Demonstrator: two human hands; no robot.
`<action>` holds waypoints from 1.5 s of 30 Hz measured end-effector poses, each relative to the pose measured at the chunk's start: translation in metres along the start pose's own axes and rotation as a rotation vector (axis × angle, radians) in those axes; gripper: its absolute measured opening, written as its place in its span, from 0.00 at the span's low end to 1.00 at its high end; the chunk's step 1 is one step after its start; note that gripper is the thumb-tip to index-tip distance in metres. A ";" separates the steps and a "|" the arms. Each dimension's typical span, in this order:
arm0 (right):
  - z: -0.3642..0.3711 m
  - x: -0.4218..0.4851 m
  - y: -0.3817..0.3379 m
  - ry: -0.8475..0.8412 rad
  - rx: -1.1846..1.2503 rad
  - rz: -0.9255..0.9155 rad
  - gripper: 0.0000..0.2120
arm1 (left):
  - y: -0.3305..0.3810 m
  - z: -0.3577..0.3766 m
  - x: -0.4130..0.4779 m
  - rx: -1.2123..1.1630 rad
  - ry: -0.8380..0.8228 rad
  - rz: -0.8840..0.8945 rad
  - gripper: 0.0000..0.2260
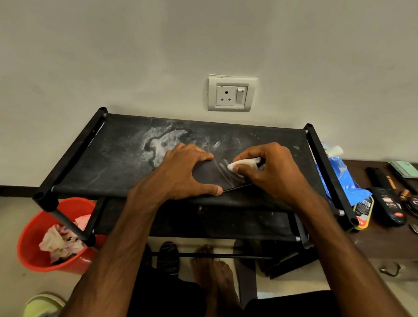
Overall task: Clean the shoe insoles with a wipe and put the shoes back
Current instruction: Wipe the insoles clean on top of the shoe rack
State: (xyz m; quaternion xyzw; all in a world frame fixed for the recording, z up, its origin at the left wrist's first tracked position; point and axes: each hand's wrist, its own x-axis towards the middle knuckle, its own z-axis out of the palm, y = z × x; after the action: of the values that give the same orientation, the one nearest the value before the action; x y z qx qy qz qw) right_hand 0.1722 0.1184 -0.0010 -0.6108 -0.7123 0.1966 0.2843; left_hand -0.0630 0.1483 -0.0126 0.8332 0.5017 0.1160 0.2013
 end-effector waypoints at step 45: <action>0.018 -0.011 -0.030 -0.191 -0.178 -0.062 0.04 | 0.003 0.001 0.000 -0.066 -0.048 -0.096 0.41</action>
State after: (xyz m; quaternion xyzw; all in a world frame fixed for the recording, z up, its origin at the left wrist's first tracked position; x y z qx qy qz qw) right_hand 0.1383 0.1037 0.0023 -0.5897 -0.7694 0.1812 0.1657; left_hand -0.0601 0.1470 -0.0118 0.8036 0.5322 0.1026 0.2459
